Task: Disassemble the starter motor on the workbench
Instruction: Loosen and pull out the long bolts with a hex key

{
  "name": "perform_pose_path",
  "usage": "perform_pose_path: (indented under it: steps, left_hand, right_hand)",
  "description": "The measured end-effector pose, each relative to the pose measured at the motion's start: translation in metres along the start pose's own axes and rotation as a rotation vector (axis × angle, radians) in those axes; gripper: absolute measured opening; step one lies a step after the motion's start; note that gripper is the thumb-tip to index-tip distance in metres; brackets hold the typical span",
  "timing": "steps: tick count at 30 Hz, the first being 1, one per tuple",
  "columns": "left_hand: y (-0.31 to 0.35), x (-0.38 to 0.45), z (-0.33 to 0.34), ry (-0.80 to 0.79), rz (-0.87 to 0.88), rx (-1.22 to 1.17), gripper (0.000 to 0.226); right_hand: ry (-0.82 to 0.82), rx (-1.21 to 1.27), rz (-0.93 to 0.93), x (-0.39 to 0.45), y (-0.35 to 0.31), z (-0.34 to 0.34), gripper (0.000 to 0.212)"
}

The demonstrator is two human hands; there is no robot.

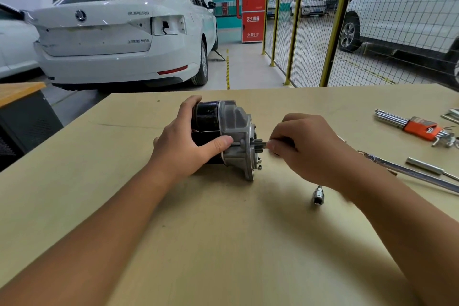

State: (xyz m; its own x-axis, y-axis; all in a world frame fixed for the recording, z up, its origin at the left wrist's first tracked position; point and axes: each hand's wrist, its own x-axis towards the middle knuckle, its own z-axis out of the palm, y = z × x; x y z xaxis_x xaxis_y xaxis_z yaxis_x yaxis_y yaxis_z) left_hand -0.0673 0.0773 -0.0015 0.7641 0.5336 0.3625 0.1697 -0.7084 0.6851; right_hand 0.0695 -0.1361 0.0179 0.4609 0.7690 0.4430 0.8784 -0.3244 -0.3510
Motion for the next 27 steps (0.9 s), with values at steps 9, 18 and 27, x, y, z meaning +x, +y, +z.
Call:
perform_pose_path:
  steps: [9,18,27]
  left_hand:
    - [0.0022,-0.0011,-0.0016,-0.015,-0.008,0.038,0.112]
    - [0.0017,-0.0002,-0.0009,0.007,0.001,0.032,0.096]
    - [0.0009,-0.0002,-0.0017,-0.011,-0.003,0.017,0.106]
  right_hand:
    - [0.076,-0.089,-0.006,-0.0029,-0.0037,-0.005,0.007]
    - [0.017,-0.02,-0.007,-0.0012,-0.0023,-0.0046,0.013]
    - [-0.028,-0.094,-0.004,-0.0022,-0.0049,-0.0074,0.007]
